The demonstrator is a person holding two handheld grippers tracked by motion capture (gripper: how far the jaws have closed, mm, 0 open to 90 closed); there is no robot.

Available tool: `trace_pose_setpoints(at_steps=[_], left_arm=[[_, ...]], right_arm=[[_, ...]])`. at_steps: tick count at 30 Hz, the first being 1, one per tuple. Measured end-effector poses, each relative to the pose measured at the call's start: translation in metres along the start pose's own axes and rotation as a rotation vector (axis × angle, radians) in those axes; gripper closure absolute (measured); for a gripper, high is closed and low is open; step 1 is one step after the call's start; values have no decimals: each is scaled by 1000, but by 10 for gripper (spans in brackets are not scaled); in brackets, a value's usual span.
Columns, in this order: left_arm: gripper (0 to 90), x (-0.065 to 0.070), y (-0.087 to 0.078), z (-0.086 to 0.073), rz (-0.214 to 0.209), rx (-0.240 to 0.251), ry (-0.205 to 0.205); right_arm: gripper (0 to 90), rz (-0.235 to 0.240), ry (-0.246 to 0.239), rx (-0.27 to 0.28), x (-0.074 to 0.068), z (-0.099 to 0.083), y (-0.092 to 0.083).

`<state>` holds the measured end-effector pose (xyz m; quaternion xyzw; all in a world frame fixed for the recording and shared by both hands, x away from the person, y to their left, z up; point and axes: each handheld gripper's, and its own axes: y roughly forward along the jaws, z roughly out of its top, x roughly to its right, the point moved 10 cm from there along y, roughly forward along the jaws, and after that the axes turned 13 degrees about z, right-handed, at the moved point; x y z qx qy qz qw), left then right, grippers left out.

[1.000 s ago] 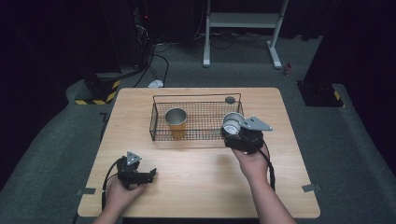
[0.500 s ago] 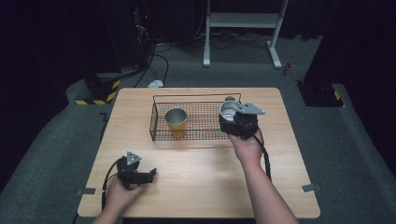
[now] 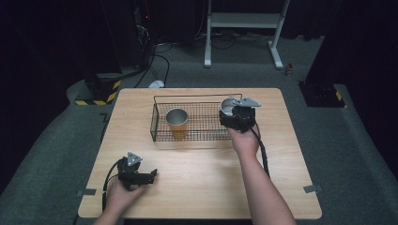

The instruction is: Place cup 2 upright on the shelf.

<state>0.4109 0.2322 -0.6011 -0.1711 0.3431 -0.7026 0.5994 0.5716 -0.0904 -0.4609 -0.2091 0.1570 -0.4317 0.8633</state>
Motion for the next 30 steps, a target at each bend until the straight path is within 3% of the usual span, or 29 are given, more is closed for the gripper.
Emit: trace_pose_setpoints(at_steps=[9,30], left_arm=[[3,0,0,0,0,0,0],[3,0,0,0,0,0,0]], right_arm=[[187,-10,12,-54,9,-7,22],[187,-7,14,-168,4,-33,64]])
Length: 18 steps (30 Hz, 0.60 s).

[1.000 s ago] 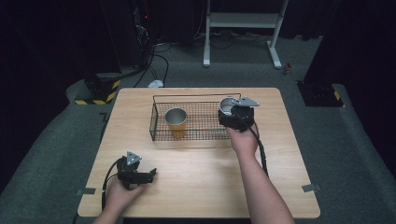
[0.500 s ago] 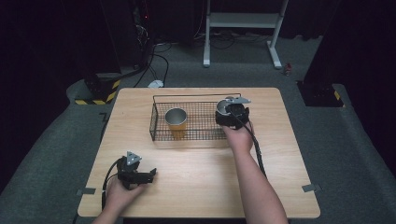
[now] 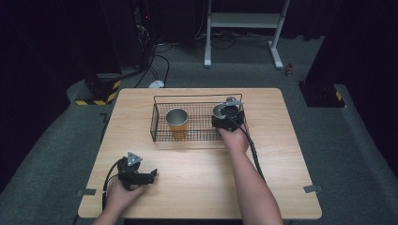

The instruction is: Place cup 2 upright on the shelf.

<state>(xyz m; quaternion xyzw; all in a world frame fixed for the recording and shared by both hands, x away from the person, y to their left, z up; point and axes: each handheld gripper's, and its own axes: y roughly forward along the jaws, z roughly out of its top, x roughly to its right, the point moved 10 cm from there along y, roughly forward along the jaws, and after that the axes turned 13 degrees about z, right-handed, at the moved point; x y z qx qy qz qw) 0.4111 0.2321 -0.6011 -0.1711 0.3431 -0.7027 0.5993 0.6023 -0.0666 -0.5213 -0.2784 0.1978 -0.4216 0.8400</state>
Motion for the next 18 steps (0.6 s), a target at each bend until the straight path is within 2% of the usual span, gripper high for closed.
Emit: trace_pose_setpoints(at_steps=[6,14,18], left_arm=[[3,0,0,0,0,0,0],[3,0,0,0,0,0,0],[3,0,0,0,0,0,0]], right_arm=[[187,-2,13,-37,1,-7,9],[187,14,30,-46,-2,-9,11],[186,24,19,-56,-4,-9,11]])
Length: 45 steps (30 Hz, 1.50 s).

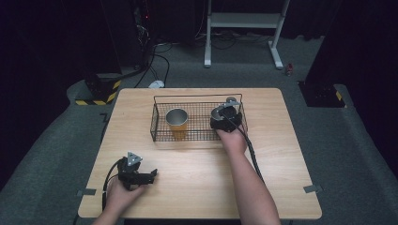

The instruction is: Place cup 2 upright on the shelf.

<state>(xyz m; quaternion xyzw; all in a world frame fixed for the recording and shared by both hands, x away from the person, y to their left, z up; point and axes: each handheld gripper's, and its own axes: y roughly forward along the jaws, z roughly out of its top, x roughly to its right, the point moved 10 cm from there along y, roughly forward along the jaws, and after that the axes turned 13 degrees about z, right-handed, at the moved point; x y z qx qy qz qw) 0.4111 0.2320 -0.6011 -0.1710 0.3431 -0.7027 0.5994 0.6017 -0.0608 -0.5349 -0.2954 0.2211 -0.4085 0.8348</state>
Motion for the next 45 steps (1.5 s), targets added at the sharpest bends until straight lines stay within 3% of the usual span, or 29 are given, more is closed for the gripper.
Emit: trace_pose_setpoints(at_steps=[24,30,35,45], left_arm=[[3,0,0,0,0,0,0],[3,0,0,0,0,0,0],[3,0,0,0,0,0,0],[3,0,0,0,0,0,0]], right_arm=[[151,23,-3,-53,-5,-6,6],[97,21,5,-35,-4,-3,2],[87,13,-5,11,-6,6,-9],[88,23,-53,61,-17,12,-34]])
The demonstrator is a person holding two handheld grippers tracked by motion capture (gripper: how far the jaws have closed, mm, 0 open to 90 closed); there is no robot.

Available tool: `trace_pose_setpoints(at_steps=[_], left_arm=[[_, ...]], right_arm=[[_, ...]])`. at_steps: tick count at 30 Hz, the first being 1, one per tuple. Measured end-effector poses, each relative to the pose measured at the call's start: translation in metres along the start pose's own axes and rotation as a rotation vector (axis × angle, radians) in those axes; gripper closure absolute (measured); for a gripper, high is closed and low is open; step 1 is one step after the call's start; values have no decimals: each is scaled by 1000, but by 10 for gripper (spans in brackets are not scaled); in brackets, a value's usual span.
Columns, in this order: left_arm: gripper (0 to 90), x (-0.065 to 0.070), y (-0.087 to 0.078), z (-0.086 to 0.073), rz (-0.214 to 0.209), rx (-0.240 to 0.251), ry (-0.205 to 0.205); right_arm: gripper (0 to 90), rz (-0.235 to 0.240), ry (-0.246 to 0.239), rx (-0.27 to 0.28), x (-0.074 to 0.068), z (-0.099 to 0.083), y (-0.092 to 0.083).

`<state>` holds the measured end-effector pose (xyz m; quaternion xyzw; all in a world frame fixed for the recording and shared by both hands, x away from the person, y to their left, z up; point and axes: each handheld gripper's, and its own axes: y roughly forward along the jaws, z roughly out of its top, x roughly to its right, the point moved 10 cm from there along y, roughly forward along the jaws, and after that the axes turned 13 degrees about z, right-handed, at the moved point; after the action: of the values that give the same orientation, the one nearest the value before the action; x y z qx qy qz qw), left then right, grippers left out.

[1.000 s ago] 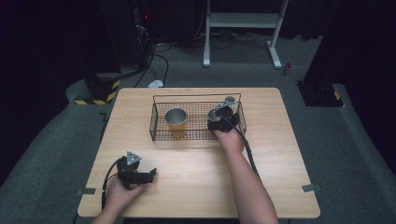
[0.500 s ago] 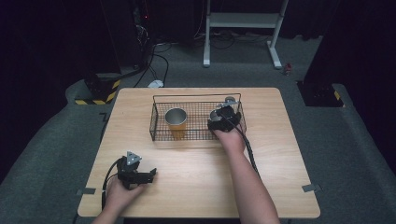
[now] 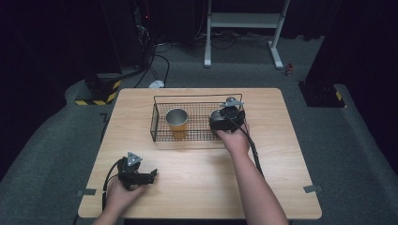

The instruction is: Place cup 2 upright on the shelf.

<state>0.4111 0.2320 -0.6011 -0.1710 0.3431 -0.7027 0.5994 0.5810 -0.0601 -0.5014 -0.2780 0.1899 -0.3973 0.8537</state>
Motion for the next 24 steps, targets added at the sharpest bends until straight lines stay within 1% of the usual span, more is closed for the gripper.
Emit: trace_pose_setpoints(at_steps=[4,7,9,14,16,20,21,22,24], left_arm=[[3,0,0,0,0,0,0],[3,0,0,0,0,0,0],[3,0,0,0,0,0,0],[3,0,0,0,0,0,0],[3,0,0,0,0,0,0],[3,0,0,0,0,0,0],[3,0,0,0,0,0,0],[3,0,0,0,0,0,0],[3,0,0,0,0,0,0]], right_arm=[[89,7,-6,21,-4,-5,-13],[90,15,-23,35,-8,-16,-26],[91,14,-22,50,-10,-25,-33],[91,8,-26,45,-12,-65,-51],[91,0,-14,37,-12,-86,-58],[91,-7,7,-2,-11,-125,-67],[91,-10,10,-11,-11,-132,-69],[91,-14,17,-31,-12,-144,-71],[91,-24,11,-60,-14,-160,-75]])
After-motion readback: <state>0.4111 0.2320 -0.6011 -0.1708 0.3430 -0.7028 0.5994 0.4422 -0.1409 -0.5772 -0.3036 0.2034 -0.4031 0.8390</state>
